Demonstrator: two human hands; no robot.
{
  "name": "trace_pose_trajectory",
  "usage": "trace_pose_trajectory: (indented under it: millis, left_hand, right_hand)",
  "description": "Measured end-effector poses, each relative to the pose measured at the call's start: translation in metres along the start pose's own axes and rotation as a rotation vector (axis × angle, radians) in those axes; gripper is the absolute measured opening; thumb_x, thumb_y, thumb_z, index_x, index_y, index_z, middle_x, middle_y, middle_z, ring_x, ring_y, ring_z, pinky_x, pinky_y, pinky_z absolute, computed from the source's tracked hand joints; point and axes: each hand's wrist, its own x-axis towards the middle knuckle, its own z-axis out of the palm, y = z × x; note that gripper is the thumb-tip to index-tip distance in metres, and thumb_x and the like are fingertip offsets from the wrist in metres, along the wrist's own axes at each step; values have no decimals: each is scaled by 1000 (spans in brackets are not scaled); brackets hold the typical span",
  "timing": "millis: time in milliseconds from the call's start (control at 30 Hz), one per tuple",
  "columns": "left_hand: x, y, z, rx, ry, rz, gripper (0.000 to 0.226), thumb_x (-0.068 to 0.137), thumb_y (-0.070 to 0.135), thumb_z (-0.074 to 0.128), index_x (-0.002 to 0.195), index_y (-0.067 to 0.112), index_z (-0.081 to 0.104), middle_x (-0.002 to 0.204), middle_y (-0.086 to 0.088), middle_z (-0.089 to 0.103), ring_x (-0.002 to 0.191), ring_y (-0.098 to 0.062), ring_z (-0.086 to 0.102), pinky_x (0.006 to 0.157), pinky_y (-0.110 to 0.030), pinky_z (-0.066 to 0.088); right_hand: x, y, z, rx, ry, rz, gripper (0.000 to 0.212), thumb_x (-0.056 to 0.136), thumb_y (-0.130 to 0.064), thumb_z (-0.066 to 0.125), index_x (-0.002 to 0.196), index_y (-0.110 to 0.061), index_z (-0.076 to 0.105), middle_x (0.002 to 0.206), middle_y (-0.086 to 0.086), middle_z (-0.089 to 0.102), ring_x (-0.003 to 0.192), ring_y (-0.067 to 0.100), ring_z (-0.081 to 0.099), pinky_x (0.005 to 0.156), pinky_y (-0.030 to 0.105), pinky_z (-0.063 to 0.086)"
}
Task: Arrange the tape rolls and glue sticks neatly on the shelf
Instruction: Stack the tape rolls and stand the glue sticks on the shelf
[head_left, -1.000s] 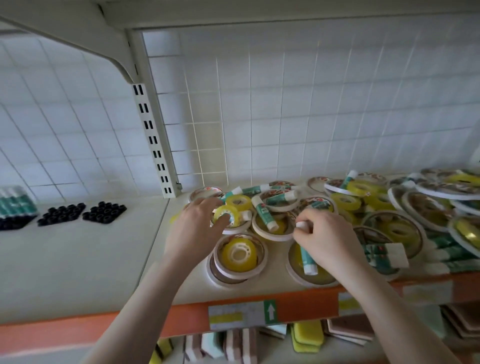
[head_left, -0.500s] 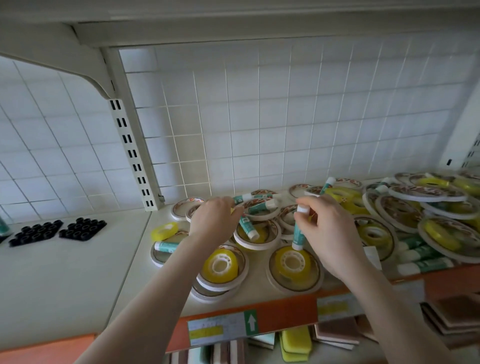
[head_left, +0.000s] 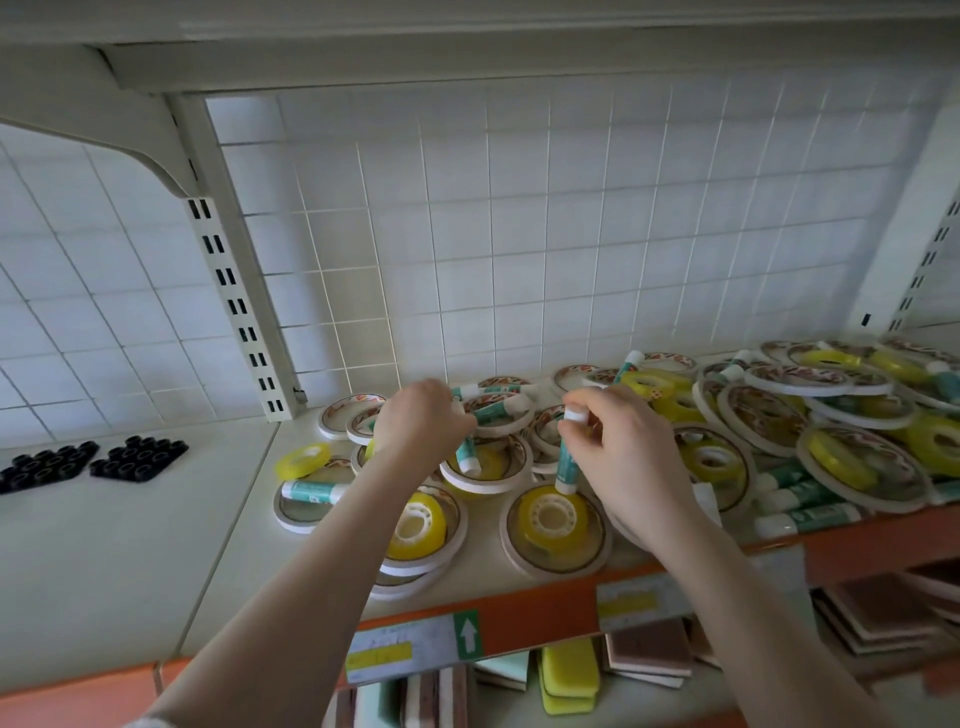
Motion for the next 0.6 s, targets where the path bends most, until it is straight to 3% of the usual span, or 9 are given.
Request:
trace_pose_trajectory:
  millis: [100, 233, 400, 500, 600]
  left_hand:
    - [-3, 9, -7, -96, 0, -21, 8, 79, 21, 59, 84, 23, 53, 78, -2, 54, 70, -22, 48, 60, -26, 38]
    - [-11, 16, -15, -221, 47, 6, 21, 82, 25, 59, 102, 23, 66, 84, 2, 67, 71, -17, 59, 61, -25, 47]
    - [-31, 3, -27, -421, 165, 31, 9, 81, 19, 60, 88, 20, 65, 67, 9, 61, 49, -3, 50, 45, -17, 40]
    - [-45, -10, -47, -449, 222, 42, 14, 79, 17, 64, 75, 29, 59, 69, 4, 63, 62, -14, 58, 55, -23, 48]
    - [-57, -29, -70, -467, 258, 19, 19, 73, 11, 70, 78, 27, 61, 80, -5, 68, 77, -23, 63, 73, -34, 52]
  right_hand:
    - [0, 0, -1, 10, -9, -24, 25, 90, -20, 59, 113, -11, 64, 106, 5, 59, 69, 12, 47, 66, 23, 35]
    - [0, 1, -1, 20, -28, -49, 27, 91, -20, 58, 117, -12, 62, 109, 4, 58, 76, 12, 48, 68, 23, 36]
    - [1, 2, 4, 25, -20, -100, 24, 88, -19, 60, 111, -12, 64, 101, 5, 61, 75, 18, 53, 64, 25, 36]
    - [6, -6, 8, 74, 16, -140, 17, 85, -16, 63, 101, -11, 66, 91, 5, 62, 65, 18, 52, 57, 27, 37]
    - [10, -24, 12, 144, 53, -162, 16, 84, -14, 65, 100, -10, 66, 90, 4, 60, 65, 18, 53, 58, 26, 37]
